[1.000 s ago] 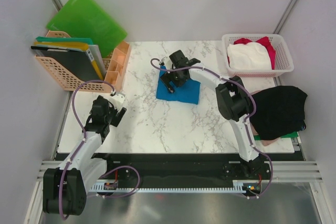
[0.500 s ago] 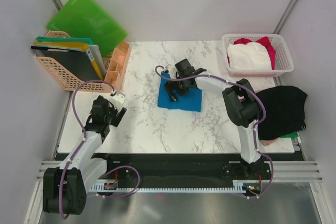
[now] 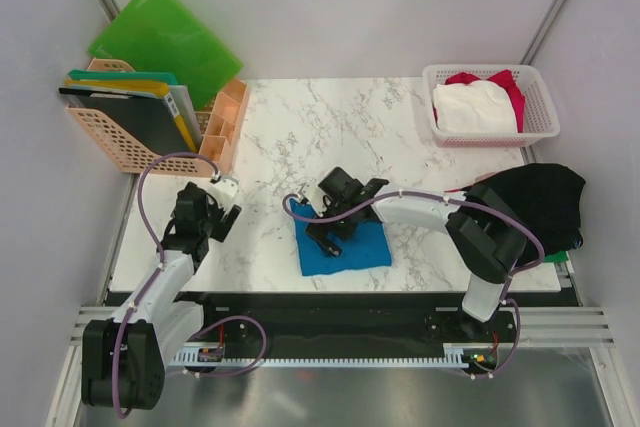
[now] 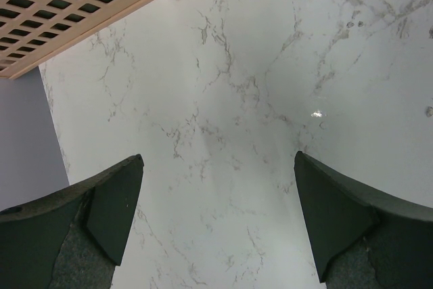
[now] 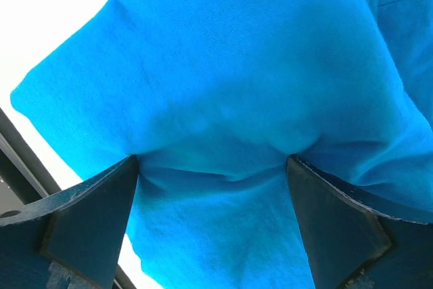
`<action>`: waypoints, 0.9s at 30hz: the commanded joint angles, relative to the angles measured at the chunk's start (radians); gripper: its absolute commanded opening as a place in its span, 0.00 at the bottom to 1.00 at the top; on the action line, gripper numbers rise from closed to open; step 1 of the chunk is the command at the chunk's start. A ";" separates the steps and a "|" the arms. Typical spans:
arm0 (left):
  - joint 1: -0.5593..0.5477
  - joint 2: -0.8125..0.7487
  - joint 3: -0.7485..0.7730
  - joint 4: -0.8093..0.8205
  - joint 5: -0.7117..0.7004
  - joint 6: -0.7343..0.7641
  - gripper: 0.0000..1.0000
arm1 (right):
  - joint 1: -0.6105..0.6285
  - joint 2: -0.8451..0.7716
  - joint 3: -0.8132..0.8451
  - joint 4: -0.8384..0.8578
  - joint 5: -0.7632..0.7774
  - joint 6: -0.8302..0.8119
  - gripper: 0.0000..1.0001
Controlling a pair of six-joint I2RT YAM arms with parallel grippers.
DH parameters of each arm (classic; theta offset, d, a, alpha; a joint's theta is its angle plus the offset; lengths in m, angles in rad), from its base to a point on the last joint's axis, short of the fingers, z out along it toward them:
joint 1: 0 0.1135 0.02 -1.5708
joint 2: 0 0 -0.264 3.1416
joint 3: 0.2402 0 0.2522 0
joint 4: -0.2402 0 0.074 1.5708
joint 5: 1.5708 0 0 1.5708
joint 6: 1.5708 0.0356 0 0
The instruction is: Fold and stack the t-shirts
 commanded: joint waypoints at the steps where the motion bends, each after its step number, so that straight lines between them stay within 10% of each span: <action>1: -0.002 -0.019 0.016 0.015 0.006 -0.021 1.00 | -0.018 0.014 0.020 -0.040 -0.006 0.004 0.98; 15: -0.004 -0.087 -0.004 0.041 0.009 -0.016 1.00 | 0.016 -0.247 0.485 -0.396 0.022 -0.157 0.98; 22: -0.004 -0.192 0.069 0.017 0.079 0.085 1.00 | -0.009 -0.284 0.249 -0.358 0.113 -0.142 0.98; 27: -0.004 -0.019 0.339 -0.343 0.313 0.031 1.00 | -0.105 -0.273 0.107 -0.226 0.136 -0.137 0.78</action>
